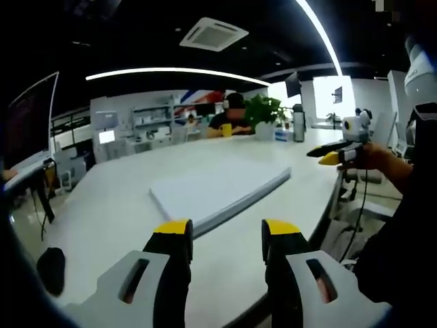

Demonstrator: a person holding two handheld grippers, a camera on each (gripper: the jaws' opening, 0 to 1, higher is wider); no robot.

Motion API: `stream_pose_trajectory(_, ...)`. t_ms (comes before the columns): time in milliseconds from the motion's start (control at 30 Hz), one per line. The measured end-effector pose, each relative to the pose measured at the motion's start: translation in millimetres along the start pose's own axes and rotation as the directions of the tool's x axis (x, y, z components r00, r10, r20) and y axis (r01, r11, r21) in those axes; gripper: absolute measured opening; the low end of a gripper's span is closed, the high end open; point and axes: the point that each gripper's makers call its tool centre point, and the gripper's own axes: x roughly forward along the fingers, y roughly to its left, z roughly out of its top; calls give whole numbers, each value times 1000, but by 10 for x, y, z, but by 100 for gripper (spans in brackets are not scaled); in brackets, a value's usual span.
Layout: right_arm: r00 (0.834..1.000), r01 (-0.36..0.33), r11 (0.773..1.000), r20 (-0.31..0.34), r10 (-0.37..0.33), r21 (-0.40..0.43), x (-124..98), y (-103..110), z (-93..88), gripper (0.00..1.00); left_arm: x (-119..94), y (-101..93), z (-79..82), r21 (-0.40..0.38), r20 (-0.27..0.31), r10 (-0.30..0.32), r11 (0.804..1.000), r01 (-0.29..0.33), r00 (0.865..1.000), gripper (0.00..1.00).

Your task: Grasp the top corner of one sheet in the document stack and pull a single sheet out from the document stack, separating that one sheet from the rest and lifting it clear until the single sheet is fully removed from the stack

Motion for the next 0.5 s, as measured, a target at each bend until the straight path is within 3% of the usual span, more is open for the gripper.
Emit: stream_pose_trajectory(500,1000,3,1000,4,-3,1,-2,-8,9,47,29,-41,25,-18,17,-22,1000,22,1000,40)
